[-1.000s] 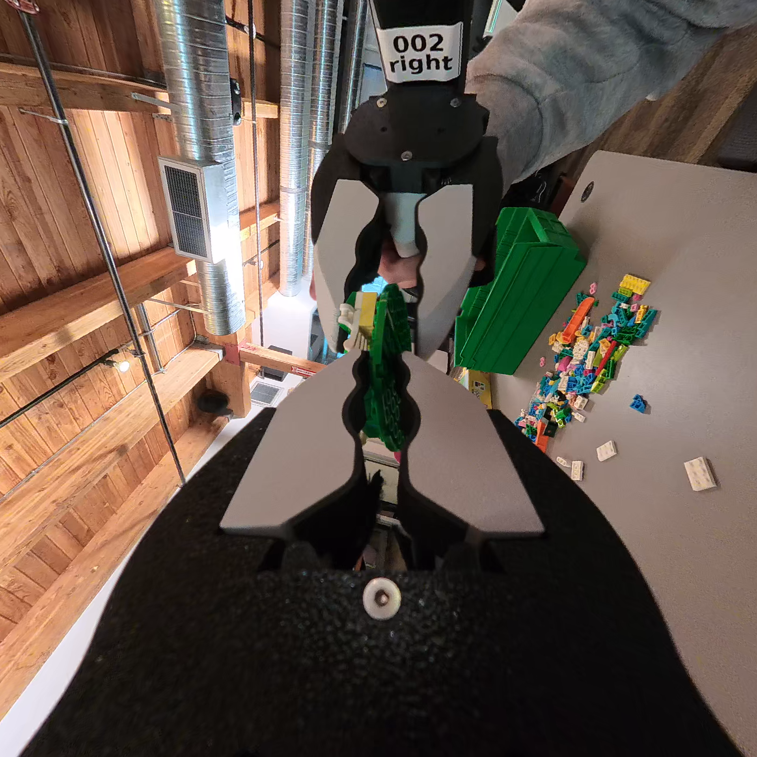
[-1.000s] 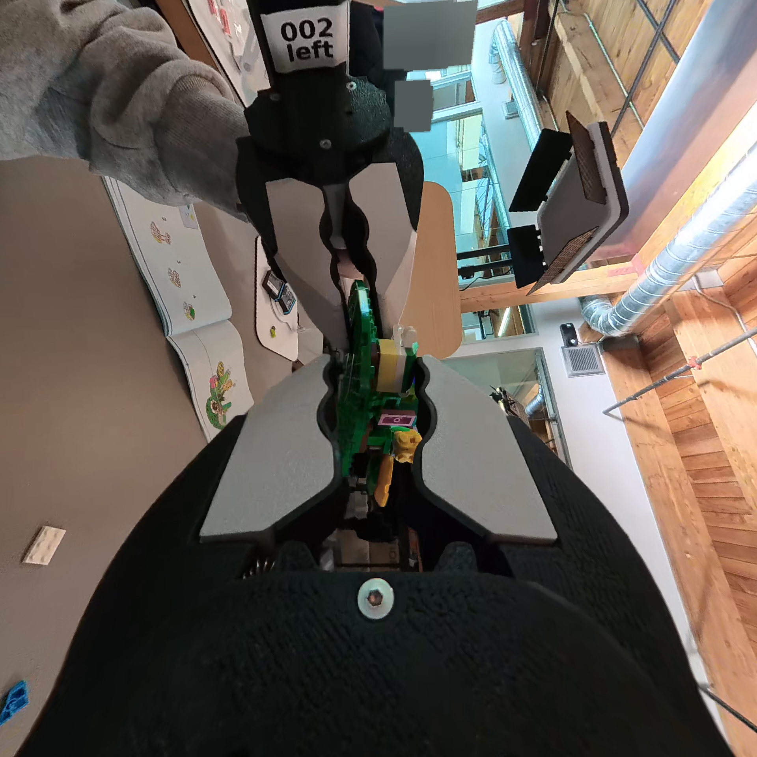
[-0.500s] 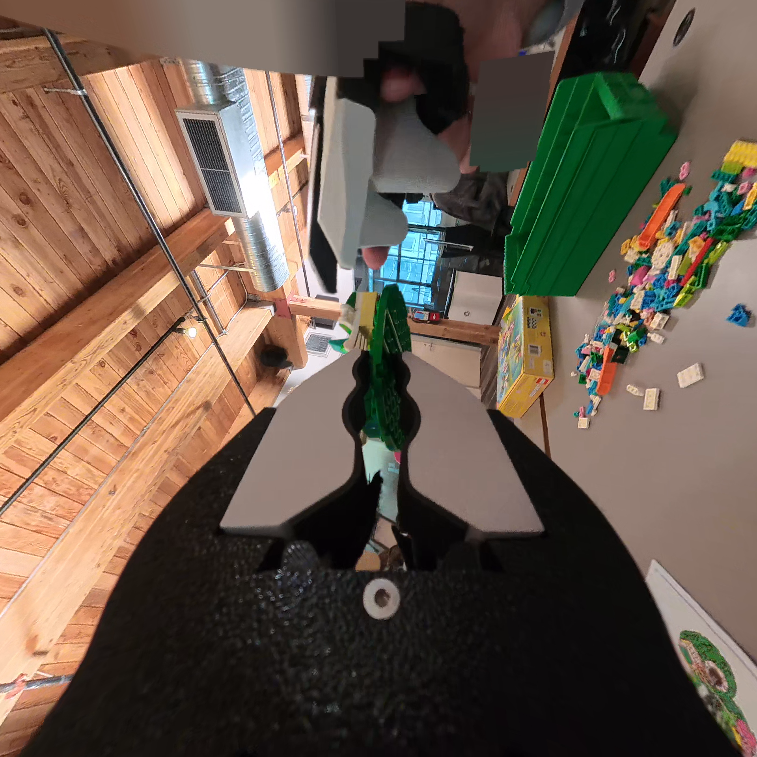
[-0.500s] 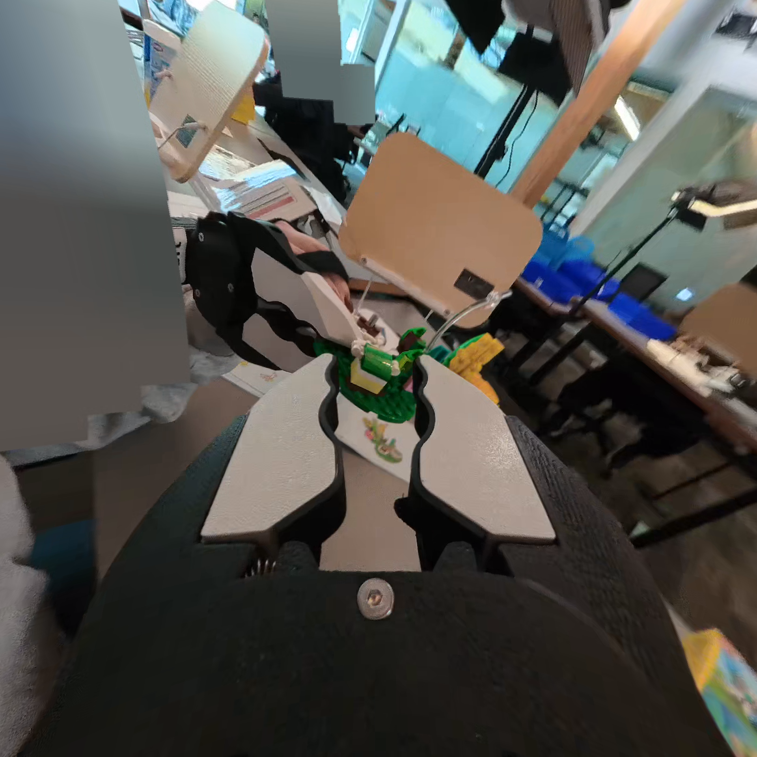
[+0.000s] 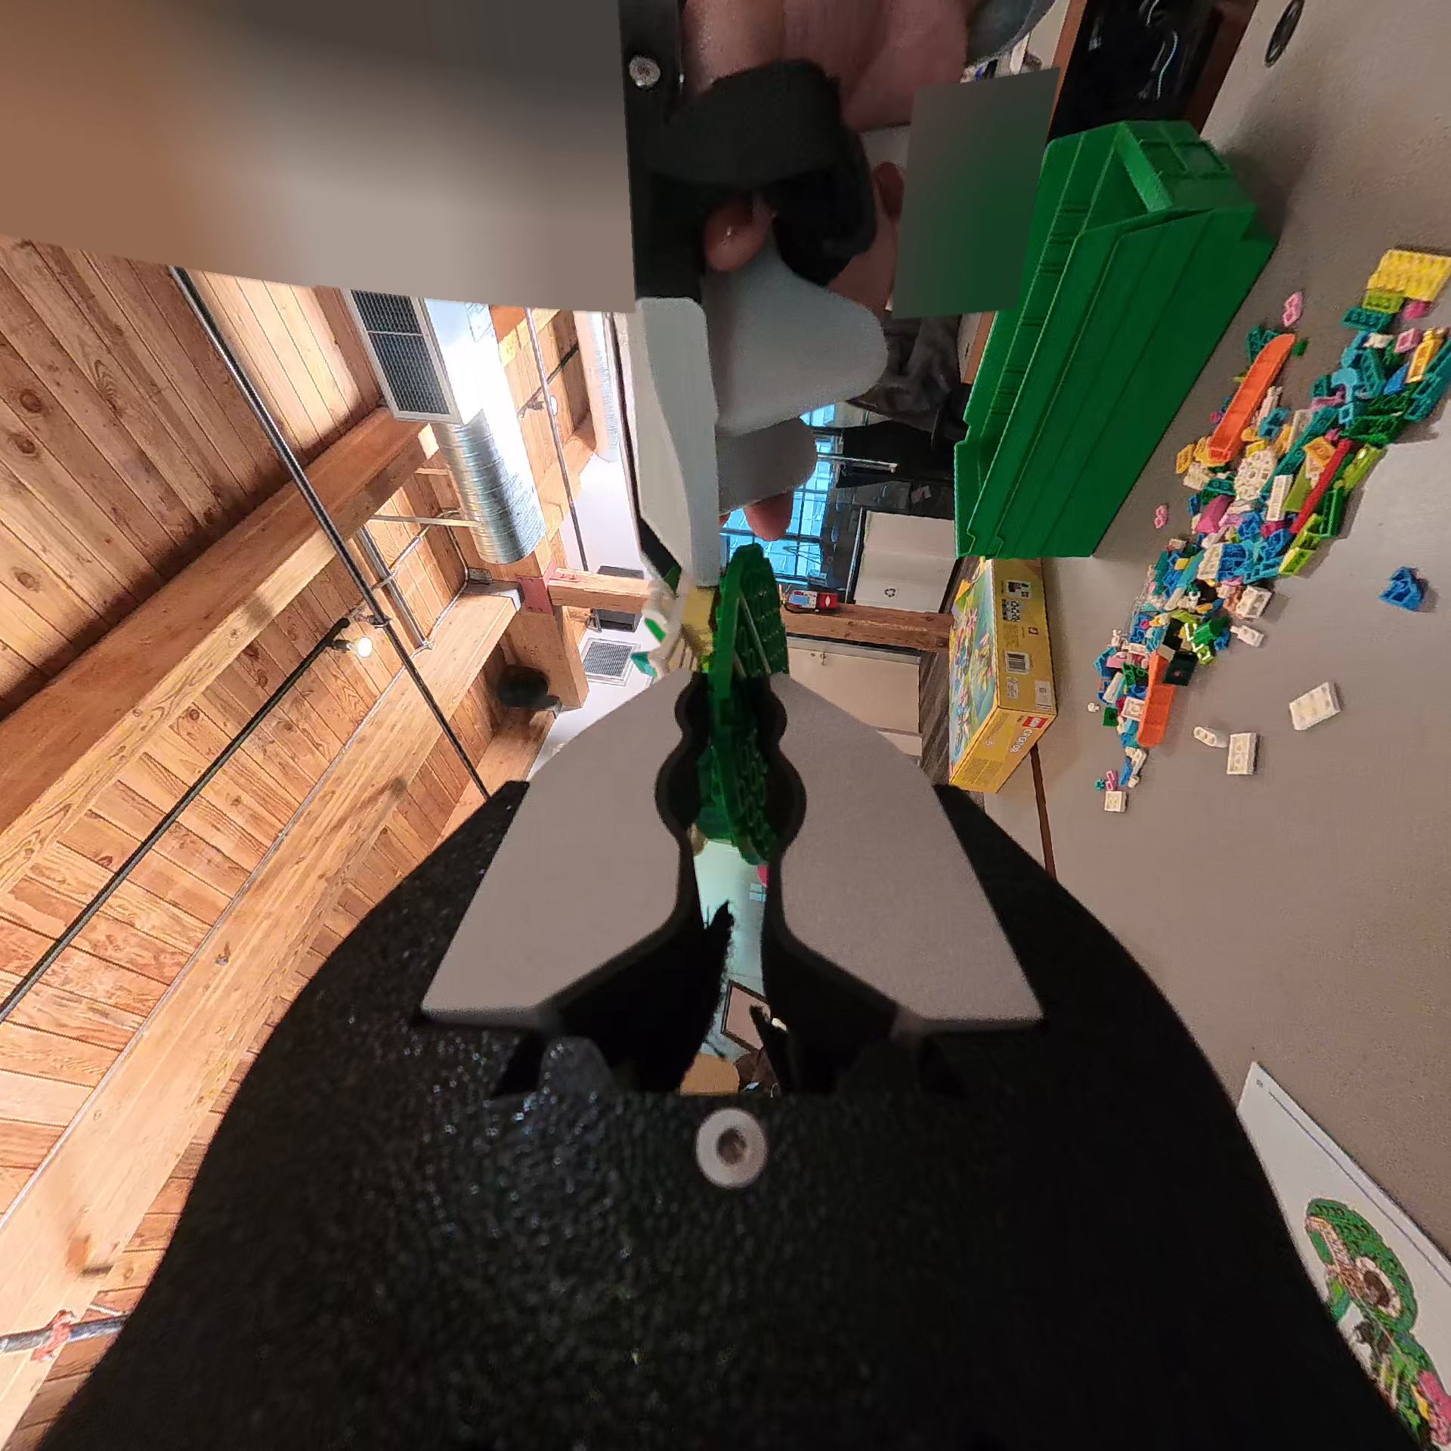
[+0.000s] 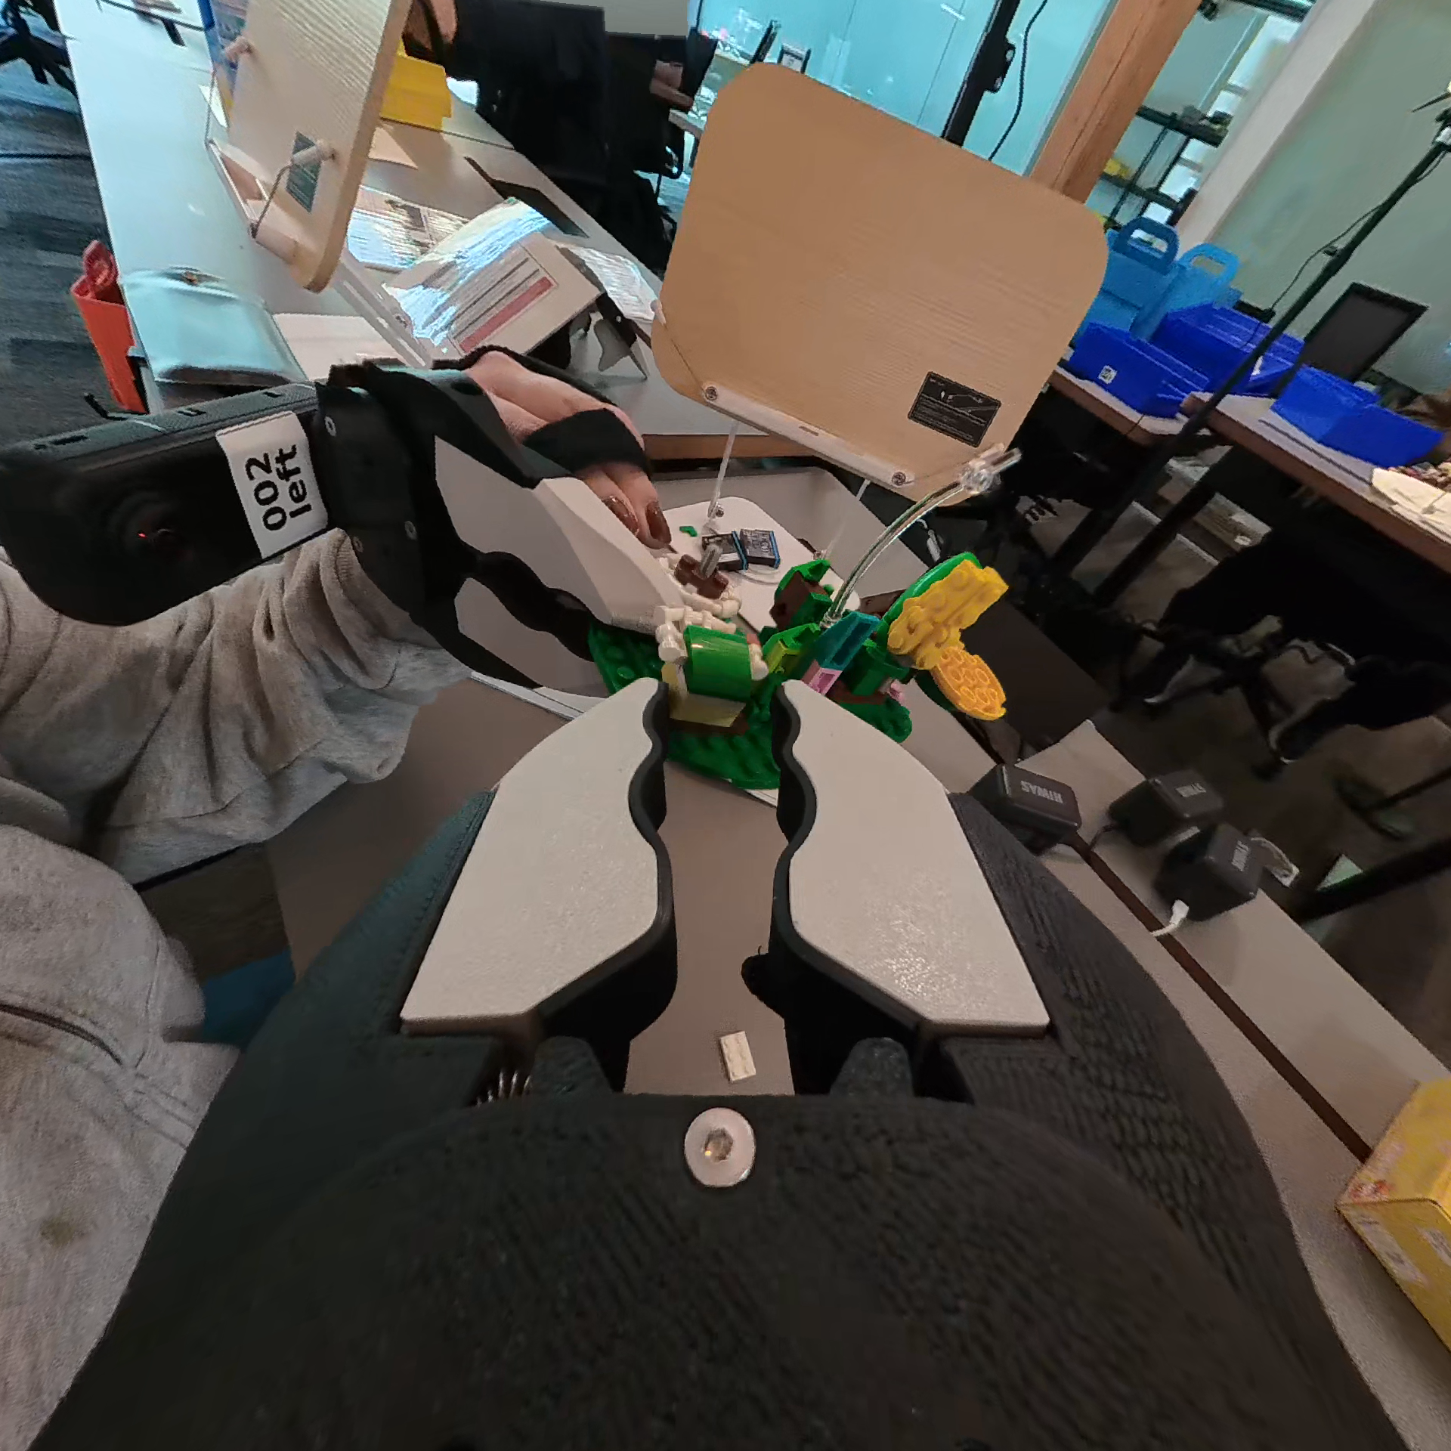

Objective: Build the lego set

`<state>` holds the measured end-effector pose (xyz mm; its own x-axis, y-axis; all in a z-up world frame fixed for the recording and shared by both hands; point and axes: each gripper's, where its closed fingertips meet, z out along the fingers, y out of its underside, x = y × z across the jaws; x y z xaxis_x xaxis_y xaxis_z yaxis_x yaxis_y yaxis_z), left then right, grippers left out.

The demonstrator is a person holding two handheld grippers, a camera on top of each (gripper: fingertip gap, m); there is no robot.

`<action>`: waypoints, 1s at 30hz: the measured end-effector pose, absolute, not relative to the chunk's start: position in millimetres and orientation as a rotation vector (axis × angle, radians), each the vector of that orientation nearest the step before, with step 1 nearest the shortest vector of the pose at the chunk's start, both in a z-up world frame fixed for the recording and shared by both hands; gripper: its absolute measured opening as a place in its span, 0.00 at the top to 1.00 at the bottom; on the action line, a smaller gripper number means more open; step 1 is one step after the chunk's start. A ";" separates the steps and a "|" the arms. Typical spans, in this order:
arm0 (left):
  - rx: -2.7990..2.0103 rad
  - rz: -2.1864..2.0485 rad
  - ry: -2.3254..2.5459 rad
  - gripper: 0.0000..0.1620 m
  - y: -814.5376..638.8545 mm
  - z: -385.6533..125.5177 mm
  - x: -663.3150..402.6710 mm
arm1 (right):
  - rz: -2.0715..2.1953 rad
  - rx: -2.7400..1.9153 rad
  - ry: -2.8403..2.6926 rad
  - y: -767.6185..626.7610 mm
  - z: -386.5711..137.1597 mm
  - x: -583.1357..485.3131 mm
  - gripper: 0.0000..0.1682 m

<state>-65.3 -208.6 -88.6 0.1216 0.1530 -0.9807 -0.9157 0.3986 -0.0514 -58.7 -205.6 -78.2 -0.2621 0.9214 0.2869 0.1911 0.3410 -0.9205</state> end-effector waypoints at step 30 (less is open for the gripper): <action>-0.827 0.923 1.199 0.93 -209.0 -90.3 -63.7 | 1.061 -1.015 -1.800 -209.7 -81.4 -51.0 0.84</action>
